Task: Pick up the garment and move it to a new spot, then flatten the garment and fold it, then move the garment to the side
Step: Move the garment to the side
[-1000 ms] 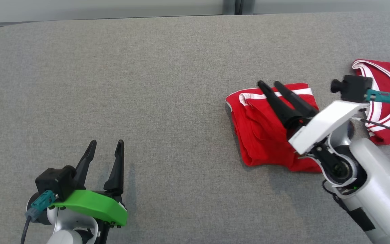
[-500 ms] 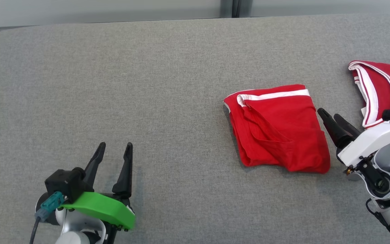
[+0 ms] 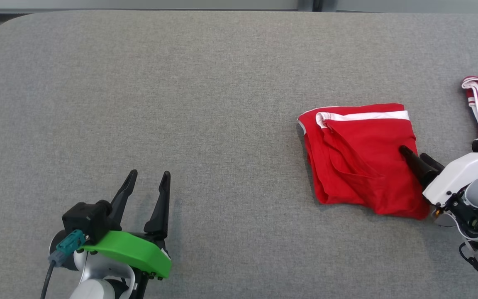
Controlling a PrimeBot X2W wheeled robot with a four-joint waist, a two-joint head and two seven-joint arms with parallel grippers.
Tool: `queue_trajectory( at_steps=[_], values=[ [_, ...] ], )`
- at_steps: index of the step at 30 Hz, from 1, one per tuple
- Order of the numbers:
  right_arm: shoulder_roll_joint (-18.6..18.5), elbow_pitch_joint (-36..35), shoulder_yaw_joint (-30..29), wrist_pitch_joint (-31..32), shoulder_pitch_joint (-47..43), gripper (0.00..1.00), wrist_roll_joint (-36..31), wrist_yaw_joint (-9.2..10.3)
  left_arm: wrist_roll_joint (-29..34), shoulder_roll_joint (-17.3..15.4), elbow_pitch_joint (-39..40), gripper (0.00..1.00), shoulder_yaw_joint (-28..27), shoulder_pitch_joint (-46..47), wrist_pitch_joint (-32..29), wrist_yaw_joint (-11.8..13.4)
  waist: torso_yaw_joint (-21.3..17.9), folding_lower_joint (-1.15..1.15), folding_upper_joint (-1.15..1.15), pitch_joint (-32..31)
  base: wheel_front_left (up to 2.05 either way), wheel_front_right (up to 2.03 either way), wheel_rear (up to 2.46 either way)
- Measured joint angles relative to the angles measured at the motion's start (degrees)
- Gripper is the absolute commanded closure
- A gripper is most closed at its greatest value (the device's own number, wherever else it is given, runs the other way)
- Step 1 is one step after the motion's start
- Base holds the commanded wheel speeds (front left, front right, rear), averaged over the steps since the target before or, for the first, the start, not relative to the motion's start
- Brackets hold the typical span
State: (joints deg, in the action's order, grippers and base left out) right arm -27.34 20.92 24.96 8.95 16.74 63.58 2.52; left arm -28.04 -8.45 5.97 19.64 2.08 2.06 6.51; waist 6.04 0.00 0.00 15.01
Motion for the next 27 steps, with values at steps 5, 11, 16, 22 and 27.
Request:
queue_trajectory(
  at_steps=[5, 11, 16, 22, 27],
  values=[
    [1.8, 2.1, -1.3, 0.0, 1.5, 0.85, 2.1, -0.8, 0.0, 0.4, 0.0, 0.0, -0.2, 0.3, 0.0, 0.0, 1.5, 0.0, 0.0, 0.8, 0.0, 0.0, 0.0],
    [2.8, 1.1, -0.9, -0.3, 4.5, 1.0, 2.8, -4.75, 0.0, 0.5, -0.1, 0.0, -1.1, 0.3, 0.6, 0.0, 2.1, 0.0, 0.0, 1.4, 0.0, 0.0, 0.0],
    [1.2, -3.5, 0.3, 0.4, 7.8, 1.0, 1.8, -7.83, 0.0, 0.7, -0.7, 0.0, -2.1, 0.3, 1.4, 0.0, 1.4, 0.0, 0.0, 1.2, 0.0, 0.0, 0.0],
    [-1.8, -7.9, 0.0, 3.4, 10.5, 1.0, 2.9, -8.48, 0.0, 0.8, -1.2, 0.0, -2.7, 0.2, 1.8, 0.0, -0.3, 0.0, 0.0, 0.4, 0.0, 0.0, 0.0],
    [-7.0, -7.0, -2.7, 4.3, 10.3, 1.0, 2.2, -7.65, 0.0, 0.8, -1.2, 0.0, -2.5, 0.2, 1.8, 0.0, -1.4, 0.0, 0.0, 0.0, 0.0, 0.0, 0.0]
  ],
)
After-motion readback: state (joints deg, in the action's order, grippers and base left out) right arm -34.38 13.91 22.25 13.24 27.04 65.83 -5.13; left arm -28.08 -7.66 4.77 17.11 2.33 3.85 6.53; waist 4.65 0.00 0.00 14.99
